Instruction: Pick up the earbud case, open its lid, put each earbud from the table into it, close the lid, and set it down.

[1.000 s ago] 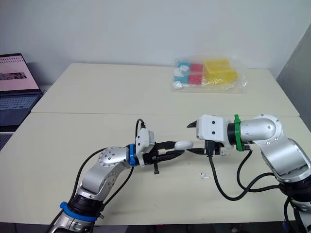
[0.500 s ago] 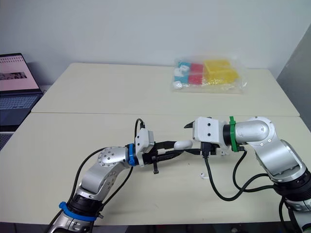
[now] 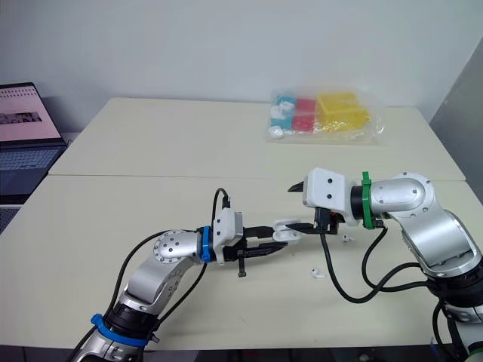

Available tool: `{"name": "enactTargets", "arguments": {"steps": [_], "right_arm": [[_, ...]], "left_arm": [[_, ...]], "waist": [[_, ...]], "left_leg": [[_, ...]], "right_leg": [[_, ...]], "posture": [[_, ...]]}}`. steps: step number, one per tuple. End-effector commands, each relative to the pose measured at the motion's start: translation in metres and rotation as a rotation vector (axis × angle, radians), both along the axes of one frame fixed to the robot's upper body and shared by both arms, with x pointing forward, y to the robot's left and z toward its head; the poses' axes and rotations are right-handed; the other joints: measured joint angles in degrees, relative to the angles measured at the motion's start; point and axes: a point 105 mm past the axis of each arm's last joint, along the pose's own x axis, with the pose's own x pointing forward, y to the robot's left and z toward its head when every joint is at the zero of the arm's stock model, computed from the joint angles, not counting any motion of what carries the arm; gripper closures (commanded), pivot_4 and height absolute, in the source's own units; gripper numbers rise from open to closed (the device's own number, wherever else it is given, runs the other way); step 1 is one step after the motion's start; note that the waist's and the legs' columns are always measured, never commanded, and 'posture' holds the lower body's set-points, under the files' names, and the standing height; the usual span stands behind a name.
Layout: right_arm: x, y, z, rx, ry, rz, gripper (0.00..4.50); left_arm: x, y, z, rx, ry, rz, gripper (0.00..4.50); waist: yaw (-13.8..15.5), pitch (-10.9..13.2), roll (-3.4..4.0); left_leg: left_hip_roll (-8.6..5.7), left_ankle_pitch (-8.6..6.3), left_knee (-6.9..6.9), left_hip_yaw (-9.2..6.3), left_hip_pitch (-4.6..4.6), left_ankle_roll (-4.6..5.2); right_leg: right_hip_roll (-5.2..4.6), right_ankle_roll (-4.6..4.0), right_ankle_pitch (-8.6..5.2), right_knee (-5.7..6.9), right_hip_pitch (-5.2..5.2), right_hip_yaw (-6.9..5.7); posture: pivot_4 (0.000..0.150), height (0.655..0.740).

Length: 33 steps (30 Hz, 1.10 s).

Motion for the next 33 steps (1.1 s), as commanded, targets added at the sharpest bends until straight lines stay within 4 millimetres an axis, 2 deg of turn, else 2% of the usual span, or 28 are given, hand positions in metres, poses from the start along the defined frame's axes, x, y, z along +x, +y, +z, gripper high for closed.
{"name": "enactTargets", "arguments": {"steps": [1,5,8,11,15,20,24,28,33], "right_arm": [[-0.011,-0.005,0.012,0.028,0.021,0.015,0.86],[-0.021,-0.016,0.014,0.029,0.081,0.012,0.86],[-0.023,-0.045,0.013,0.054,0.141,-0.104,0.86],[-0.024,-0.080,-0.010,-0.013,0.187,-0.264,0.86],[-0.017,-0.106,-0.031,-0.074,0.187,-0.400,0.86],[0.004,-0.112,-0.055,-0.150,0.213,-0.448,0.86],[0.020,-0.109,-0.068,-0.200,0.278,-0.422,0.86],[0.035,-0.107,-0.076,-0.258,0.327,-0.405,0.86],[0.042,-0.106,-0.085,-0.328,0.398,-0.373,0.86]], "left_arm": [[-0.001,0.000,0.005,-0.028,-0.013,0.007,3.71],[0.004,0.004,0.005,-0.038,-0.015,0.044,3.71],[0.015,0.015,0.010,-0.065,-0.050,0.135,3.71],[0.016,0.023,0.010,-0.072,-0.052,0.168,3.71],[0.012,0.027,0.010,-0.063,-0.055,0.164,3.71],[0.011,0.030,0.011,-0.051,-0.068,0.170,3.71],[0.008,0.029,0.009,-0.043,-0.077,0.164,3.71],[0.005,0.027,0.010,-0.047,-0.079,0.165,3.71],[0.002,0.027,0.008,-0.042,-0.078,0.168,3.71]], "waist": [[0.03,0.00,0.00],[0.06,0.00,0.00],[0.18,0.00,-0.01],[0.39,0.00,-0.01],[0.02,0.00,0.00],[-0.33,0.00,0.00],[-0.28,0.00,0.02],[-0.28,0.01,0.02],[-0.10,0.02,0.04]], "left_leg": [[0.00,0.00,0.00,-0.01,-0.01,0.00],[-0.01,0.00,0.00,0.00,-0.03,0.00],[-0.01,0.00,0.00,-0.02,-0.03,0.00],[0.00,0.00,-0.01,-0.03,-0.05,0.00],[-0.02,0.00,-0.02,0.10,0.01,0.00],[0.02,0.01,-0.02,0.12,0.26,0.01],[0.04,0.02,-0.05,0.10,0.29,0.04],[0.03,0.02,-0.07,0.12,0.14,0.04],[0.03,0.02,-0.08,0.09,0.02,0.04]], "right_leg": [[0.00,0.00,0.00,0.00,0.00,0.00],[-0.03,-0.02,0.01,-0.03,0.00,0.00],[-0.03,0.00,0.00,-0.03,0.01,-0.03],[-0.03,-0.01,0.00,-0.05,0.01,-0.04],[-0.05,0.08,-0.04,-0.04,0.01,0.04],[0.05,0.02,0.01,0.04,0.09,0.05],[0.11,-0.01,0.02,0.05,0.09,0.09],[0.10,-0.02,0.01,-0.02,0.01,0.14],[0.06,-0.04,0.02,-0.06,-0.04,0.11]], "posture": [[0.150,0.7378],[0.150,0.7378],[0.150,0.7378],[0.150,0.7378],[0.150,0.7378],[0.150,0.7378],[0.150,0.7378],[0.150,0.7378],[0.150,0.7378]]}}
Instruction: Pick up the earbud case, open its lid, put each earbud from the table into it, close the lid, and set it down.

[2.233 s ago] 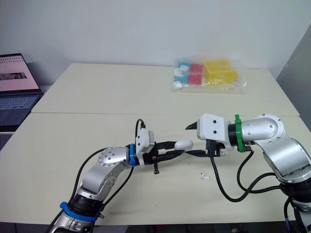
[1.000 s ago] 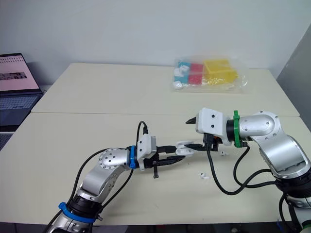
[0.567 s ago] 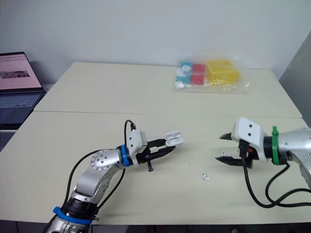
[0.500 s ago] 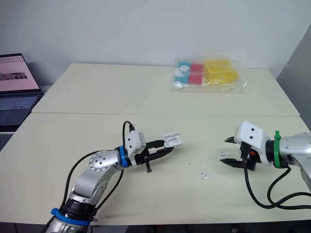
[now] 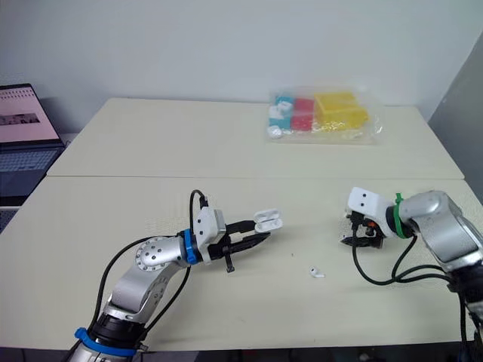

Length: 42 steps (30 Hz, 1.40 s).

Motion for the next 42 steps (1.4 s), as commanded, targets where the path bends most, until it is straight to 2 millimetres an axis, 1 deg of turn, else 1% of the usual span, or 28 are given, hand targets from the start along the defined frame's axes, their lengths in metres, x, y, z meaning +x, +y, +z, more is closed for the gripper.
{"name": "enactTargets", "arguments": {"steps": [1,4,8,13,14,16,17,18,19,22,23,26,28,31,33,38,41,42], "right_arm": [[0.005,0.002,0.002,-0.018,0.018,0.027,0.86],[0.005,0.000,-0.002,-0.026,0.047,0.035,0.86],[0.005,0.004,-0.005,0.005,0.068,0.037,0.86],[0.005,0.002,-0.008,-0.009,0.074,0.038,0.86],[0.005,0.002,-0.008,-0.007,0.072,0.037,1.23],[0.004,0.002,-0.010,-0.007,0.080,0.041,1.61],[0.004,0.002,-0.011,-0.009,0.083,0.043,2.05],[0.003,0.002,-0.011,-0.009,0.084,0.044,2.27],[0.003,0.002,-0.012,-0.011,0.086,0.047,2.59],[0.000,0.002,-0.013,-0.017,0.091,0.061,3.75],[-0.001,0.003,-0.013,-0.018,0.091,0.067,4.08],[-0.011,0.005,-0.012,-0.031,0.099,0.111,4.09],[-0.021,0.005,-0.011,-0.030,0.117,0.136,4.09],[-0.043,-0.006,-0.013,-0.088,0.143,0.185,4.09],[-0.052,-0.020,-0.018,-0.151,0.153,0.191,4.09],[-0.060,-0.034,-0.023,-0.207,0.168,0.197,4.09],[-0.060,-0.041,-0.022,-0.232,0.177,0.197,4.09],[-0.057,-0.041,-0.021,-0.228,0.167,0.190,4.09]], "left_arm": [[-0.004,-0.003,0.010,-0.008,-0.055,-0.010,3.71],[-0.006,-0.003,0.010,-0.007,-0.056,-0.007,3.71],[-0.007,-0.003,0.009,-0.006,-0.053,0.000,3.71],[-0.007,-0.003,0.009,-0.002,-0.051,-0.001,3.71],[-0.007,-0.003,0.008,-0.001,-0.050,-0.001,3.71],[-0.007,-0.003,0.008,0.000,-0.050,-0.002,3.71],[-0.007,-0.003,0.008,0.001,-0.050,-0.003,3.71],[-0.007,-0.003,0.008,0.001,-0.050,-0.003,3.71],[-0.008,-0.003,0.008,0.001,-0.049,-0.005,3.71],[-0.008,-0.004,0.007,0.004,-0.049,-0.010,3.71],[-0.008,-0.004,0.007,0.004,-0.048,-0.010,3.71],[-0.009,-0.004,0.006,0.009,-0.048,-0.013,3.71],[-0.009,-0.004,0.006,0.011,-0.048,-0.012,3.71],[-0.010,-0.003,0.005,0.011,-0.042,-0.009,3.71],[-0.011,-0.003,0.004,0.011,-0.038,-0.009,3.71],[-0.011,-0.004,0.004,0.011,-0.038,-0.012,3.71],[-0.010,-0.003,0.004,0.015,-0.040,-0.009,3.71],[-0.010,-0.002,0.004,0.015,-0.040,-0.007,3.71]], "waist": [[0.04,0.00,0.00],[0.10,0.00,0.00],[0.10,0.00,0.00],[0.10,0.00,0.00],[0.10,0.00,0.00],[0.10,0.00,0.00],[0.11,0.00,0.00],[0.10,0.00,0.00],[0.11,0.00,0.00],[0.11,0.00,0.00],[0.11,0.00,0.00],[0.12,0.00,0.00],[0.13,0.00,0.00],[0.34,0.00,0.01],[0.43,0.00,0.01],[0.24,0.00,0.01],[0.19,0.00,0.01],[0.19,0.00,0.01]], "left_leg": [[0.00,0.00,0.00,-0.01,0.00,0.00],[0.00,0.00,0.00,-0.04,0.00,0.00],[-0.01,0.00,0.02,-0.01,0.01,0.00],[0.00,0.00,0.02,-0.04,0.04,0.00],[0.00,0.00,0.02,-0.04,0.04,0.00],[0.00,0.00,0.02,-0.02,0.04,0.00],[0.00,0.00,0.02,-0.02,0.04,0.00],[0.00,0.00,0.02,-0.03,0.04,0.00],[0.00,0.00,0.02,-0.02,0.04,0.00],[0.00,0.00,0.02,-0.03,0.04,0.00],[0.00,0.00,0.02,-0.03,0.04,0.00],[0.00,0.00,0.02,-0.04,0.04,0.00],[0.00,0.00,0.01,-0.05,0.02,0.00],[-0.02,0.00,0.01,-0.09,0.00,0.00],[-0.02,0.00,0.01,-0.11,-0.02,0.00],[-0.05,0.00,0.05,0.03,0.14,0.00],[-0.02,0.00,0.05,0.00,0.37,0.00],[-0.02,0.00,0.04,0.00,0.40,-0.01]], "right_leg": [[0.00,0.00,0.00,0.00,0.00,-0.01],[-0.01,0.00,0.00,0.02,0.00,-0.04],[-0.02,0.00,0.00,0.02,0.01,-0.03],[-0.01,0.00,0.00,0.05,0.02,-0.05],[-0.01,0.00,0.00,0.05,0.02,-0.05],[-0.01,0.00,0.00,0.05,0.02,-0.04],[-0.02,0.00,0.00,0.05,0.02,-0.03],[-0.02,0.00,0.00,0.05,0.02,-0.04],[-0.02,0.00,0.00,0.05,0.02,-0.04],[-0.02,0.00,0.00,0.05,0.02,-0.05],[-0.02,0.00,0.00,0.05,0.02,-0.04],[-0.02,0.00,0.00,0.05,0.03,-0.06],[-0.02,0.00,0.00,0.04,0.02,-0.06],[-0.05,0.01,0.00,0.03,0.03,-0.10],[-0.09,0.01,-0.01,0.02,0.03,-0.12],[-0.12,0.03,0.00,0.04,0.11,-0.10],[-0.07,0.02,-0.01,0.05,0.32,-0.10],[-0.07,0.02,-0.01,0.05,0.34,-0.10]], "posture": [[0.150,0.7378],[0.150,0.7378],[0.150,0.7378],[0.150,0.7378],[0.150,0.7378],[0.150,0.7378],[0.150,0.7378],[0.150,0.7378],[0.150,0.7378],[0.150,0.7378],[0.150,0.7378],[0.150,0.7378],[0.150,0.7378],[0.150,0.7378],[0.150,0.7378],[0.150,0.7378],[0.150,0.7378],[0.150,0.7378]]}}
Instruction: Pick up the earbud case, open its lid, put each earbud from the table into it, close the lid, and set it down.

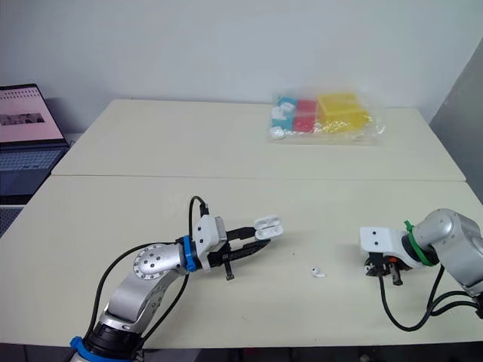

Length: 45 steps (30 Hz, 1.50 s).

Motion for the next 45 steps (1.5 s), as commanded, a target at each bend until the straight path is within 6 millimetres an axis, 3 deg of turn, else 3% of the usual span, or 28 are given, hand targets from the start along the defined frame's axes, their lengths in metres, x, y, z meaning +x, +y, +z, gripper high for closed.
{"name": "enactTargets", "arguments": {"steps": [1,3,8,12,16,20,23,28,45], "right_arm": [[0.004,-0.009,0.006,-0.030,-0.017,-0.012,4.09],[0.007,-0.008,0.006,-0.019,-0.028,-0.010,4.09],[0.010,-0.008,0.001,-0.010,-0.066,-0.011,2.47],[0.015,-0.001,0.009,0.041,-0.099,-0.022,1.13],[0.010,0.009,0.031,0.110,-0.119,-0.037,1.10],[0.001,0.013,0.037,0.099,-0.109,-0.067,1.10],[-0.001,0.007,0.033,-0.041,-0.139,-0.105,1.10],[-0.012,0.009,0.025,-0.131,-0.101,-0.065,1.10],[-0.001,0.007,0.009,-0.181,-0.092,-0.062,1.10]], "left_arm": [[-0.002,-0.001,0.011,-0.009,-0.047,-0.011,3.71],[-0.002,-0.001,0.010,-0.009,-0.047,-0.009,3.71],[-0.004,-0.002,0.009,-0.010,-0.042,-0.004,3.71],[-0.005,-0.001,0.008,-0.008,-0.034,0.001,3.71],[-0.007,0.001,0.005,-0.004,-0.023,0.014,3.71],[-0.009,0.001,0.003,-0.003,-0.014,0.019,3.71],[-0.010,0.001,0.001,-0.002,-0.006,0.024,3.71],[-0.011,-0.001,-0.001,0.002,-0.002,0.027,3.71],[-0.012,-0.006,-0.003,-0.006,-0.002,0.036,3.71]], "waist": [[-0.02,0.00,0.00],[-0.01,0.00,0.00],[-0.06,0.01,-0.02],[-0.22,0.01,-0.03],[-0.20,0.06,0.06],[-0.03,0.06,0.06],[-0.01,0.08,0.09],[-0.04,0.08,0.09],[-0.07,0.09,0.08]], "left_leg": [[0.00,0.00,0.00,0.00,0.01,0.00],[0.01,0.00,0.00,0.02,0.03,0.00],[0.01,0.00,0.00,0.02,0.10,0.00],[0.02,0.00,-0.01,0.07,0.41,0.00],[0.02,0.00,-0.05,0.02,0.41,0.00],[0.04,-0.01,-0.15,-0.03,0.36,-0.01],[0.06,-0.02,-0.18,-0.05,0.32,-0.02],[0.04,-0.02,-0.17,-0.03,0.33,-0.02],[0.01,-0.02,-0.18,-0.03,0.31,-0.02]], "right_leg": [[0.00,0.00,0.00,0.00,0.00,0.01],[0.01,0.00,0.00,-0.01,0.02,0.01],[0.00,0.00,0.00,-0.04,0.11,0.03],[-0.01,0.00,0.00,-0.02,0.32,0.06],[0.00,-0.02,-0.01,0.00,0.32,0.06],[-0.01,-0.12,-0.11,-0.03,0.31,0.03],[-0.09,-0.12,-0.15,-0.06,0.29,0.00],[-0.36,-0.09,-0.17,-0.06,0.28,-0.04],[-0.33,-0.09,-0.19,-0.07,0.27,-0.07]], "posture": [[0.150,0.7378],[0.150,0.7378],[0.150,0.7378],[0.150,0.7378],[0.150,0.7378],[0.150,0.7378],[0.150,0.7378],[0.150,0.7378],[0.150,0.7378]]}}
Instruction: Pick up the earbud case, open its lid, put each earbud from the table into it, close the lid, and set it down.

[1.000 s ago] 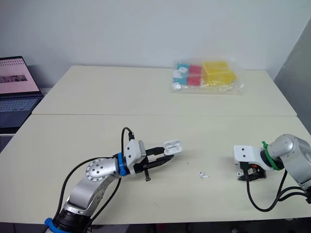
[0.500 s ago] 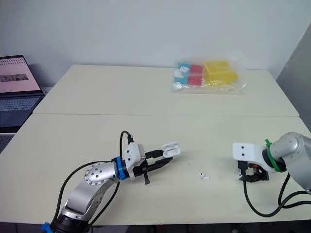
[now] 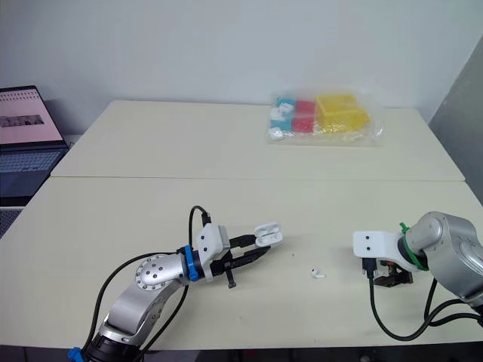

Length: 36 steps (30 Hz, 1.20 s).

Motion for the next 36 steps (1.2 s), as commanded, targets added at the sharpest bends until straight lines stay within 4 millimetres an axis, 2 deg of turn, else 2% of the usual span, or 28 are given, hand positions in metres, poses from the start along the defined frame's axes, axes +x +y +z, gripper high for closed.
{"name": "enactTargets", "arguments": {"steps": [1,4,6,13,18,21,24,26,29,32,36], "right_arm": [[0.002,0.000,0.002,-0.009,-0.007,0.009,1.10],[0.000,0.002,-0.001,0.005,0.009,0.008,1.10],[0.001,0.004,-0.002,0.015,0.009,0.006,1.65],[0.000,0.004,-0.002,0.016,0.011,0.010,4.06],[0.000,0.006,0.006,0.031,0.000,0.022,4.08],[0.002,0.018,0.027,0.131,-0.050,0.033,4.08],[0.000,0.037,0.052,0.287,-0.120,0.067,4.08],[-0.001,0.059,0.071,0.452,-0.179,0.090,4.08],[-0.003,0.080,0.089,0.638,-0.222,0.099,4.08],[-0.001,0.115,0.115,0.926,-0.344,0.142,4.08],[0.000,0.142,0.137,1.183,-0.495,0.141,4.08]], "left_arm": [[-0.005,-0.006,0.010,-0.018,-0.047,-0.019,3.71],[-0.005,-0.006,0.010,-0.017,-0.045,-0.018,3.71],[-0.005,-0.006,0.010,-0.017,-0.045,-0.018,3.71],[-0.005,-0.005,0.009,-0.011,-0.046,-0.022,3.71],[-0.004,-0.005,0.010,-0.012,-0.047,-0.025,3.71],[-0.002,-0.004,0.013,-0.018,-0.054,-0.028,3.71],[0.004,-0.002,0.021,-0.064,-0.055,-0.002,3.71],[0.007,-0.003,0.027,-0.097,-0.054,0.008,3.71],[0.008,-0.006,0.032,-0.124,-0.051,0.008,3.71],[0.015,-0.013,0.045,-0.200,-0.041,0.020,3.71],[0.025,-0.018,0.064,-0.275,-0.053,0.042,3.71]], "waist": [[0.00,0.00,0.00],[0.00,0.00,0.00],[-0.02,0.00,-0.01],[-0.06,0.01,-0.02],[-0.05,0.01,-0.02],[-0.05,0.03,0.02],[0.00,0.05,0.01],[0.03,0.06,-0.02],[-0.04,0.09,-0.07],[-0.04,0.11,-0.10],[0.08,0.11,-0.11]], "left_leg": [[0.00,0.00,0.00,0.00,0.00,0.00],[0.00,0.00,0.00,0.00,0.00,0.00],[0.00,0.00,0.00,0.00,0.00,0.00],[0.00,0.00,0.02,0.00,0.03,0.00],[0.00,0.00,0.01,0.00,0.02,0.00],[0.00,0.00,0.00,0.01,0.01,0.00],[-0.01,0.00,-0.01,-0.03,-0.02,0.00],[-0.01,0.00,-0.01,-0.07,-0.02,0.00],[0.00,0.00,0.00,-0.06,-0.03,0.00],[0.00,0.00,0.02,-0.09,-0.04,-0.01],[-0.03,0.00,0.04,-0.15,-0.11,0.00]], "right_leg": [[0.00,0.00,0.00,0.00,0.00,0.00],[0.00,0.00,0.00,0.00,0.00,0.00],[0.00,0.00,0.00,0.00,0.00,0.00],[0.01,0.01,0.00,0.02,0.02,0.00],[0.01,0.01,0.00,0.00,0.02,0.00],[0.01,0.00,0.00,0.00,0.00,0.01],[0.03,0.00,0.00,0.00,-0.01,-0.03],[0.04,0.00,0.00,0.00,0.01,-0.06],[0.06,0.01,0.00,-0.02,0.02,-0.03],[0.14,0.02,0.01,0.00,0.04,-0.04],[0.26,0.04,0.02,0.00,0.05,-0.06]], "posture": [[0.150,0.7378],[0.150,0.7378],[0.150,0.7378],[0.150,0.7378],[0.150,0.7378],[0.150,0.7378],[0.150,0.7378],[0.150,0.7378],[0.150,0.7378],[0.150,0.7378],[0.150,0.7378]]}}
